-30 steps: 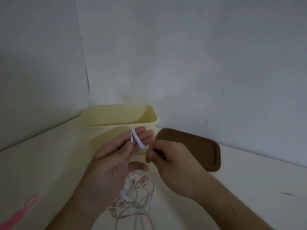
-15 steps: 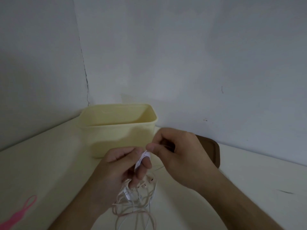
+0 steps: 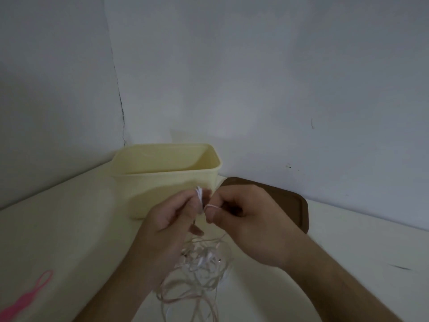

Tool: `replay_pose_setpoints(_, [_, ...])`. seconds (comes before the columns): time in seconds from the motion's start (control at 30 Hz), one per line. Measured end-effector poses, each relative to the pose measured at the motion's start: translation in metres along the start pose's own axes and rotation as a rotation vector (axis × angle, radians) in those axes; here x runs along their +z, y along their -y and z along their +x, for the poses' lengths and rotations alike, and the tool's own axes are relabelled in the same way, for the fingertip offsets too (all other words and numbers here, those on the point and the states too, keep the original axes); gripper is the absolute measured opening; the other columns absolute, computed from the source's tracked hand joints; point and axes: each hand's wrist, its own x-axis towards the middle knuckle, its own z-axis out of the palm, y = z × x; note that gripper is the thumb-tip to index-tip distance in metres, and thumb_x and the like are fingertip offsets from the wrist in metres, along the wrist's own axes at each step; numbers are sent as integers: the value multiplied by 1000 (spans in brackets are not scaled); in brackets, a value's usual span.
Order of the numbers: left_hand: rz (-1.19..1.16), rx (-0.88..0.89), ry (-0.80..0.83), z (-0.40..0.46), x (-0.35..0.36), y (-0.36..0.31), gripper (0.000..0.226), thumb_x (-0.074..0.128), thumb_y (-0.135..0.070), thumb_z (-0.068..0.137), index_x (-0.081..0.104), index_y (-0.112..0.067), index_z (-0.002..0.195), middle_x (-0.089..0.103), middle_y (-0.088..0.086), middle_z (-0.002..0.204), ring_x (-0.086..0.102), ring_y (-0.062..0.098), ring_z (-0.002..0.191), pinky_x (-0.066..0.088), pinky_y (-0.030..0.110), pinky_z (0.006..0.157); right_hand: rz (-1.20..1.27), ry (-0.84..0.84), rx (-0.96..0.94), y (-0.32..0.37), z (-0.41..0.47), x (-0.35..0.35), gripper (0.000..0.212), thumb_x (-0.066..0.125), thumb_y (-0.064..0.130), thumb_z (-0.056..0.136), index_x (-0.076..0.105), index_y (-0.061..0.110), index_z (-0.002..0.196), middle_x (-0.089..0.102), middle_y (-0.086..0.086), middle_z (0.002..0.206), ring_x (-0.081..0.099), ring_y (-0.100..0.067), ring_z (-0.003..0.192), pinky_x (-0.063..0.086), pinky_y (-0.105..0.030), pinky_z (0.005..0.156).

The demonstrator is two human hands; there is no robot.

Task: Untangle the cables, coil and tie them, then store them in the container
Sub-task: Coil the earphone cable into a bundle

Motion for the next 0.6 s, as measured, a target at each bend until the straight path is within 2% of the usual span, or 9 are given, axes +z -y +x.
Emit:
replay_pose_setpoints(0.07, [13,-10,77,-2,2,0,34,57,-30,106,76,-11,87,75,8,85,67,20,75,55,32,61,76,-54,-16,-2,0,-4,24,70,18,100,72,19,76,71,3,72,61,-17,66,52,-35,65])
replay_pose_setpoints(0.17, [-132,-68,125,-3,-2,-3,35,55,-28,95,76,-6,79,63,14,69,55,24,59,45,32,51,111,-146,-30,-11,2,-7,22,72,20,99,72,21,78,67,-8,73,64,-32,74,59,-47,73])
replay_pose_setpoints(0.27, [-335,-89,123,-2,-8,-7,29,58,-21,93,72,-2,76,50,14,66,44,20,56,40,30,49,46,-98,-15,-18,4,-8,20,74,21,98,72,21,79,65,-2,73,57,-18,67,52,-37,67])
replay_pose_setpoints(0.4, [-497,-38,145,-1,-12,-10,32,52,-15,99,67,-11,71,44,7,67,38,18,59,39,27,53,-52,-24,42,-30,6,-2,24,73,11,97,78,28,82,73,4,79,68,-13,76,58,-44,79])
replay_pose_setpoints(0.47, [-512,-28,142,-1,-13,-9,38,45,-12,102,65,-12,70,43,7,68,37,18,62,39,29,55,-45,-81,38,-31,7,1,30,73,10,97,81,34,83,77,8,83,73,-15,81,60,-45,81])
replay_pose_setpoints(0.5, [-505,-34,136,-1,-12,-8,39,44,-11,102,64,-12,69,42,7,68,37,18,62,39,29,56,-38,-109,35,-31,8,2,26,74,13,97,82,34,84,79,7,84,75,-17,82,60,-46,82])
replay_pose_setpoints(0.6, [-480,-81,108,0,-11,-10,40,46,-11,101,61,-14,64,38,7,66,34,18,60,38,29,55,170,-204,61,-26,9,2,19,74,11,99,87,24,92,81,2,85,77,-20,86,63,-48,89])
